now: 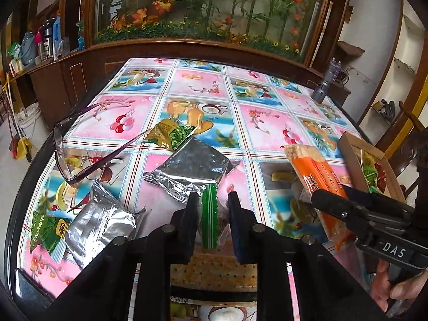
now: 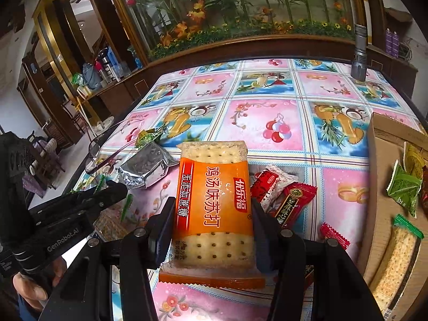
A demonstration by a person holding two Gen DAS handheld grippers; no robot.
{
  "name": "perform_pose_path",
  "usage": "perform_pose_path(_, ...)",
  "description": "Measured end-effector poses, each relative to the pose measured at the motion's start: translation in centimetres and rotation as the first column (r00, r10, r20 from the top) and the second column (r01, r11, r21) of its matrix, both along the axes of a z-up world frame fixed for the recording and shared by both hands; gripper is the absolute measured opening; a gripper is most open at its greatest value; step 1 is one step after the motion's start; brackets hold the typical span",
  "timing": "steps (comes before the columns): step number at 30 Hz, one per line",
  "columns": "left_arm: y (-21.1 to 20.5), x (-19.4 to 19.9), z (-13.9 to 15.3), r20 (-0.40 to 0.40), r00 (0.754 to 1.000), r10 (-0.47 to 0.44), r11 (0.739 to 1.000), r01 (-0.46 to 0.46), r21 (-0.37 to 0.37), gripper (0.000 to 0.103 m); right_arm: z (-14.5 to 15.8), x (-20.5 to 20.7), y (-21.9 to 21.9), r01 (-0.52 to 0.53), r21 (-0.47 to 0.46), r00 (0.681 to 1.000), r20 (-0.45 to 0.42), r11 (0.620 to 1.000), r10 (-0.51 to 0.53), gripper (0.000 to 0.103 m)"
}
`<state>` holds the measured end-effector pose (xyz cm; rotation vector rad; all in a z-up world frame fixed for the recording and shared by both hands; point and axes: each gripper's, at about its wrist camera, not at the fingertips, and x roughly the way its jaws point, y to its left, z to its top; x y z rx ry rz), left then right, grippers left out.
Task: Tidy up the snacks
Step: 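Carry the orange cracker pack and green packet to the tray with both tools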
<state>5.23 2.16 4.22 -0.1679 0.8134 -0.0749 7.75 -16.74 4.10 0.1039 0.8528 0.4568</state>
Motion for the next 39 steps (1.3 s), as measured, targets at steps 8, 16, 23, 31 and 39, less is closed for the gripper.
perform_pose_path(8,-0.3,0.0,0.6,0.018,0.999,-0.028,0.997,0.029,-0.07,0.021,0.6,0.3,-0.8,0.015,0.02,1.0,0.01,1.0,-0.015,0.058)
perform_pose_path(16,-3.6,0.1,2.0,0.045,0.995,-0.094,0.988,0.099,-0.123,0.021,1.9,1.0,-3.9,0.094,0.083,0.995,0.017,0.992,-0.096,0.058)
perform_pose_path(23,-8.6,0.6,3.6,0.069,0.981,-0.18,0.971,0.188,-0.147,0.021,3.7,1.1,-9.5,0.203,0.155,0.977,0.039,0.967,-0.212,0.057)
perform_pose_path(31,-18.4,0.9,4.6,0.077,0.928,-0.364,0.911,0.372,-0.178,0.021,4.1,1.4,-19.8,0.429,0.236,0.897,0.006,0.872,-0.443,0.057)
perform_pose_path(39,-26.9,1.2,2.5,0.023,0.865,-0.5,0.837,0.49,-0.242,0.021,3.3,1.1,-28.0,0.598,0.264,0.793,-0.059,0.757,-0.607,0.057)
